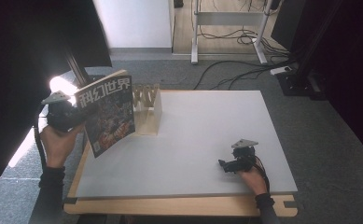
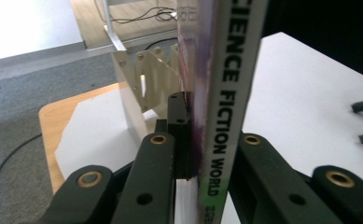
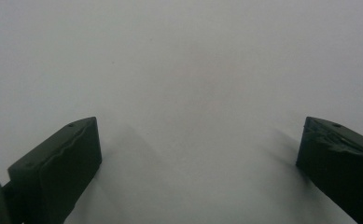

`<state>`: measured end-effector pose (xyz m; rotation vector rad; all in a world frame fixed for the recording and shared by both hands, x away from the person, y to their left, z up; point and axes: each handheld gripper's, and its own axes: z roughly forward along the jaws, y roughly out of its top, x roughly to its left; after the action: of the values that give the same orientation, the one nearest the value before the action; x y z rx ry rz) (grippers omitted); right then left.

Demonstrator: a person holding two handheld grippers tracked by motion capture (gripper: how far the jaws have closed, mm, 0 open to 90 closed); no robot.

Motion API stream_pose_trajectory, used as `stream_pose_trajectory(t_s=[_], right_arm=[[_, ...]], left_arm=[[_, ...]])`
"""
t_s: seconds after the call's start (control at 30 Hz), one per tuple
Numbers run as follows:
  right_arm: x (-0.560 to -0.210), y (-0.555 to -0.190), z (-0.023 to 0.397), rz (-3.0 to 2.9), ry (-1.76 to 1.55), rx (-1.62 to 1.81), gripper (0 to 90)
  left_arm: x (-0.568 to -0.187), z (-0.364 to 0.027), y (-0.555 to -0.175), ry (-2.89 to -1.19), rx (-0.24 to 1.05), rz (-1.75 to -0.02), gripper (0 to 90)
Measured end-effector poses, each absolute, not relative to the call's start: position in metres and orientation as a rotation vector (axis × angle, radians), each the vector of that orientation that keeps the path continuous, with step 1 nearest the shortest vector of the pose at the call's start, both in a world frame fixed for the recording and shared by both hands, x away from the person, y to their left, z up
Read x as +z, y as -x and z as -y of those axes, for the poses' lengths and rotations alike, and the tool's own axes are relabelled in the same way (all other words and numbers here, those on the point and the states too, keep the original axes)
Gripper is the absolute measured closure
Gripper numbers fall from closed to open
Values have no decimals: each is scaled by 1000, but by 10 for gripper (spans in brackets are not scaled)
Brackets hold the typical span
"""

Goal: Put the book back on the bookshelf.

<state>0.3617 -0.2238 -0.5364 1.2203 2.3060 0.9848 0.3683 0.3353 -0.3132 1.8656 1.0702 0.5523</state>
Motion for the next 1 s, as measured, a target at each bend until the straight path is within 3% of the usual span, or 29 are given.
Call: stream_pose_trajectory(t_s=[0.63,1.0], right_arm=[[-537,-361,224,-2306,-1218,982,0],[-537,-361,224,-2306,-1216,983,0]], left_arm=[[-333,-317,-417,-1800,598,-1161,827],[-363,-309,-439,-1740,605,-1101,827]])
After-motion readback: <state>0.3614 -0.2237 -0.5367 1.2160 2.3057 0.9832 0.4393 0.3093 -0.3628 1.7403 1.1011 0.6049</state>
